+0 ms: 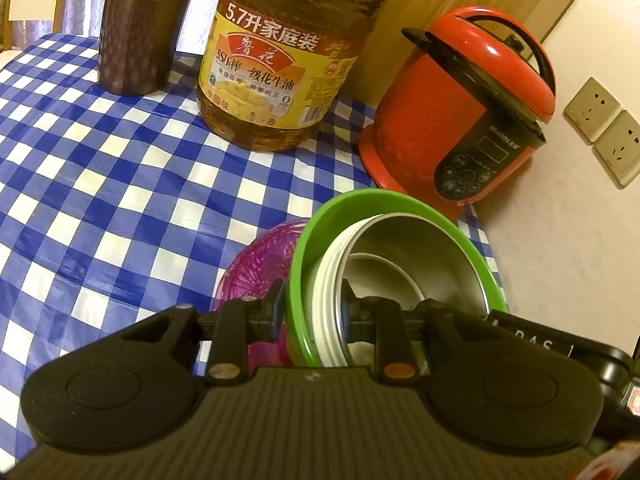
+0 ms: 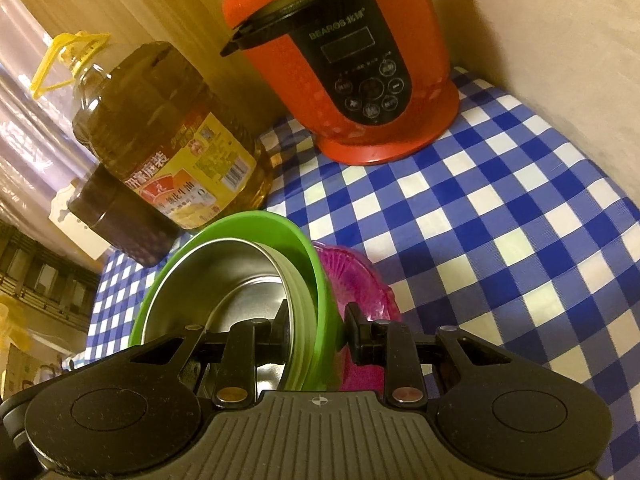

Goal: Organize plates and bowls
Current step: 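Lower the nested green bowl stack onto the pink plates with both tools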

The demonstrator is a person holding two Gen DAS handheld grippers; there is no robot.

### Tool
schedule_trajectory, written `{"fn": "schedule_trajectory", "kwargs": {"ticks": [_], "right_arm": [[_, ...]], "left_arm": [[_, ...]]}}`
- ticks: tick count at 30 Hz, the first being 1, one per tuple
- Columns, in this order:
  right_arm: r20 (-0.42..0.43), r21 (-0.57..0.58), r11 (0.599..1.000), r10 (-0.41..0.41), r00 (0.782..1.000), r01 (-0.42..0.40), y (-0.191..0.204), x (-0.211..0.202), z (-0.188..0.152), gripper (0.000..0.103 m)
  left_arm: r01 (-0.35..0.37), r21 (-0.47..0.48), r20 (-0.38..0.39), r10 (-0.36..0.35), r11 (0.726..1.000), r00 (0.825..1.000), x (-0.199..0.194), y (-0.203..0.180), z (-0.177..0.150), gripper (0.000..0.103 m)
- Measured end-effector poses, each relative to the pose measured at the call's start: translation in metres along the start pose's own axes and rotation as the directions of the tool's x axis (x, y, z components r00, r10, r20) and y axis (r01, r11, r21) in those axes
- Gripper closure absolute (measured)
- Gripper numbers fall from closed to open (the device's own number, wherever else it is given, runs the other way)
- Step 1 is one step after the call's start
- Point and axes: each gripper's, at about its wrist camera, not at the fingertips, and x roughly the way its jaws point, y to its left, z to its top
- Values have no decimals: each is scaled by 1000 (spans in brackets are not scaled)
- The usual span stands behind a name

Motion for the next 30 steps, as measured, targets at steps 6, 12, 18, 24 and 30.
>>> {"fn": "schedule_trajectory", "kwargs": {"ticks": [6,12,18,24,30], "right_arm": [[-9,7,1000,-1,1000,1,-2,10,0,76],[-19,4,1000,-8,1000,9,-4,18,-2,76],[-23,1,1000,-12,1000,12,-7,25,-5,76],[-38,8,1000,-13,999,14,-13,32,-10,76],[-25,-1,1000,0,1000,0,-14,34,-12,75]], "left_arm": [[-5,5,-5,5,1000,1000,10,4,-1,80],[-10,0,-11,10,1000,1000,17,7,-2,80],[-16,1,-17,16,1000,1000,23,10,-5,80],[-20,6,-25,20,1000,999,30,13,-9,80],[-15,16,-14,15,1000,1000,31,13,-8,80]]}}
